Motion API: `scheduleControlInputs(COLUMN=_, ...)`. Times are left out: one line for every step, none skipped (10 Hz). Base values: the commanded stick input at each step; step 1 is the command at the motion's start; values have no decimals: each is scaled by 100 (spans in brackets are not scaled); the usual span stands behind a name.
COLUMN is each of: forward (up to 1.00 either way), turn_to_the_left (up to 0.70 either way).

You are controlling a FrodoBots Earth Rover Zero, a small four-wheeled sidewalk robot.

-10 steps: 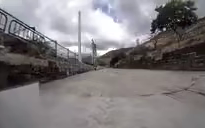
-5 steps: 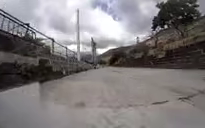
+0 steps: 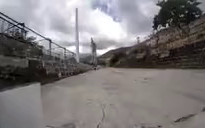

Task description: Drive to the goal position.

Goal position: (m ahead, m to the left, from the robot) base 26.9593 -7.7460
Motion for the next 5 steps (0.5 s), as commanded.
scheduleControlInputs(forward=100, turn_to_the_left=0)
scheduleControlInputs(forward=100, turn_to_the_left=0)
scheduleControlInputs(forward=100, turn_to_the_left=0)
scheduleControlInputs(forward=100, turn_to_the_left=0)
scheduleControlInputs(forward=100, turn_to_the_left=0)
